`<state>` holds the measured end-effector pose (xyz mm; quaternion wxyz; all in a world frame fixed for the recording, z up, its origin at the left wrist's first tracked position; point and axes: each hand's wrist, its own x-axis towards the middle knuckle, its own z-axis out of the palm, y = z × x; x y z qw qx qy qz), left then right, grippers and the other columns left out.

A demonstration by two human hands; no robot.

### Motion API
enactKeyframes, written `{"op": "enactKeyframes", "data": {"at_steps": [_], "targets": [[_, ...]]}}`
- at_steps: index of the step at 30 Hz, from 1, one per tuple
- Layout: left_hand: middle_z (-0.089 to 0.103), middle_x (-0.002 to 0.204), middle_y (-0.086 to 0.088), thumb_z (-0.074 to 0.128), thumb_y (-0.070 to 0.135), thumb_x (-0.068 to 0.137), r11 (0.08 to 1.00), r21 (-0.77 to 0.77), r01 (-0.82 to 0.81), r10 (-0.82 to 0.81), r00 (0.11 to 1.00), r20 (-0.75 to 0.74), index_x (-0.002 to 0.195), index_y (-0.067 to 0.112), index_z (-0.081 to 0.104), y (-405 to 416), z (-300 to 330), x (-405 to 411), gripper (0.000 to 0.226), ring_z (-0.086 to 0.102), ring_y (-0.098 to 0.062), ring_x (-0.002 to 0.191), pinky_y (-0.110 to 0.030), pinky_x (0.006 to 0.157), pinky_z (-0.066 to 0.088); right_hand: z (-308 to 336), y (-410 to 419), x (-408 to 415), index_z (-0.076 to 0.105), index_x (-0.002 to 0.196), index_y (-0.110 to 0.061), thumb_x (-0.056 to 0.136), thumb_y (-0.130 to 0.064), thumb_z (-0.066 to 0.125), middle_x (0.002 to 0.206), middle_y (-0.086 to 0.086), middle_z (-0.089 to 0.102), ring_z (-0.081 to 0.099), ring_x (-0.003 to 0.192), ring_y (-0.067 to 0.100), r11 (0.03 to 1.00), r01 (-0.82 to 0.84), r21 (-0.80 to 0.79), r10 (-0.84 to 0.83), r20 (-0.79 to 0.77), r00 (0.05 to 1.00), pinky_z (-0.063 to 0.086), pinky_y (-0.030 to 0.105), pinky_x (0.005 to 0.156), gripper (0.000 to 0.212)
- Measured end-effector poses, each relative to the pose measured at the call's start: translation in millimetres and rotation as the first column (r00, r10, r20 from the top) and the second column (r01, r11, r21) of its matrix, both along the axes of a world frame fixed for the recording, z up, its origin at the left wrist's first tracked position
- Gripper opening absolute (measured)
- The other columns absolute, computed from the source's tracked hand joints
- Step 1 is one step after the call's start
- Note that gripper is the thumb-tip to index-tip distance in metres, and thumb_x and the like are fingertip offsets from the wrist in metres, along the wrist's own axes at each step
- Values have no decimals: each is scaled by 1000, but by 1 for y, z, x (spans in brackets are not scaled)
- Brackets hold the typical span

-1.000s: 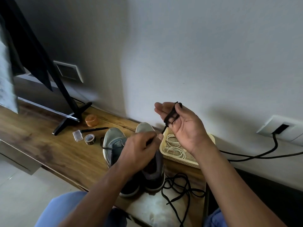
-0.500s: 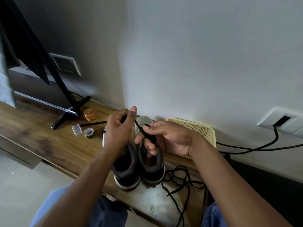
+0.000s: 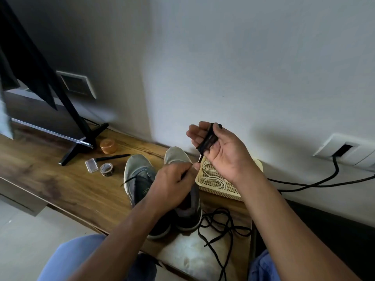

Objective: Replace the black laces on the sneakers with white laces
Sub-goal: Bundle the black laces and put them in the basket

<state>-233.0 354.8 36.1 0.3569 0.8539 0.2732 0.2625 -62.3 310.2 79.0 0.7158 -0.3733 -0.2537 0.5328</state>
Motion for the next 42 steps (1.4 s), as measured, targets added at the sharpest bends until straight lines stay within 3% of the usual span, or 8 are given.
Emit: {"op": "enactKeyframes", "data": {"at_steps": [7,10,18,21,23,27,35,42], "targets": [[55,60,7,54,29,108,987,-138,79,-34,954,298,73,3,60,14,23,-2,44,51,-13,54,-32,54,40,-1,-1,-20,64,101,11,111,-16,43,79,20,67,65,63,24,959,36,-280,138,575,806,56,31,64,36],[47,54,9,49,11,110,978,-198,72,26,892,452,67,-7,47,20,30,-5,47,45,-1,49,-16,51,36,3,-7,-26,65,98,3,112,-23,41,72,18,66,60,56,25,902,-183,-392,384,531,755,51,29,59,38],[44,62,-37,56,45,104,928,-371,-35,177,916,359,79,-14,47,34,17,-6,65,42,-39,53,-53,52,35,14,-17,-22,61,104,1,113,-28,35,67,9,51,45,57,19,766,-594,-246,642,256,723,47,39,72,40],[62,68,-31,51,35,110,896,-444,-29,154,957,247,81,1,62,31,-2,1,46,55,-41,58,-60,62,47,16,-15,-19,60,103,-1,113,-27,31,68,7,50,45,58,19,823,-559,-100,567,161,808,47,39,74,39],[63,63,4,50,31,108,937,-325,-128,170,980,103,74,20,61,24,-10,5,38,55,-18,60,-40,62,44,17,-11,-17,59,103,-4,111,-27,30,69,5,53,48,61,19,882,-471,-4,471,55,881,47,39,76,38],[60,65,4,43,48,104,990,-34,-139,138,990,-22,76,19,57,4,-9,8,42,61,-14,67,-39,64,48,13,-3,-8,63,108,-2,110,-27,36,88,13,70,67,84,29,977,-200,67,207,-128,970,49,45,97,36],[55,67,3,51,39,108,998,57,6,-12,995,101,89,20,66,6,4,4,31,49,-7,57,-34,57,42,-4,3,-18,65,110,9,112,-16,39,94,23,72,68,87,28,953,157,-260,16,559,829,56,37,88,37],[52,64,-11,50,43,108,961,-93,-259,272,945,179,78,1,52,30,12,-6,52,47,-27,61,-36,57,40,-2,-9,-24,63,116,13,113,-21,40,88,26,70,68,74,33,875,-213,-434,406,422,811,58,34,74,41]]}}
